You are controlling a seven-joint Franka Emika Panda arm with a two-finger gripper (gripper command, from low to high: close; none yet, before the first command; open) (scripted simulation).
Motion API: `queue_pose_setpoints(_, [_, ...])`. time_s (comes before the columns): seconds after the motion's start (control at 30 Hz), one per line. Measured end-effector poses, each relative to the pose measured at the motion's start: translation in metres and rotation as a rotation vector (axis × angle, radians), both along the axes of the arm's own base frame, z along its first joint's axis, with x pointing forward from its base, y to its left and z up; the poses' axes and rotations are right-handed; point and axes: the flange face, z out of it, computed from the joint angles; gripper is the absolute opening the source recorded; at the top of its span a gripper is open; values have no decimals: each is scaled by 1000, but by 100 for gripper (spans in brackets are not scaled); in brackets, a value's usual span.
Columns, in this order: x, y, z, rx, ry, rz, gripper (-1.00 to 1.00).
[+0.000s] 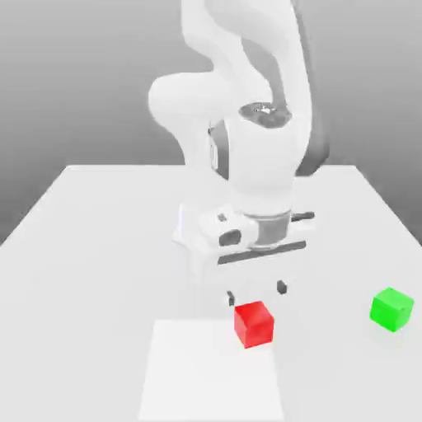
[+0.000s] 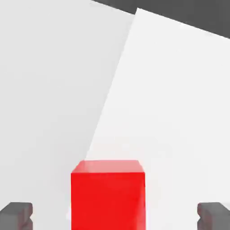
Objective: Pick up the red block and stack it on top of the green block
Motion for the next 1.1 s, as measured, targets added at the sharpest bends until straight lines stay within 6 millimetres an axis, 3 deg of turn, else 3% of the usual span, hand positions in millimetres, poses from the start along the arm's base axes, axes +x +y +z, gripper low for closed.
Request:
queue_pose_setpoints(0.1, [-2, 0, -27, 0, 3, 1, 0])
queue_pose_setpoints(0.13, [-3, 0, -33, 0, 3, 0, -100])
queue_pose_setpoints(0.37, [-3, 0, -33, 0, 3, 0, -100])
queue_pose_setpoints(0.6, [-3, 0, 22, -1, 3, 1, -100])
queue_pose_setpoints(0.73, [-1, 28, 34, -5, 2, -50, -100])
queue_pose_setpoints(1.1, [-9, 132, 48, -10, -4, -259, -100])
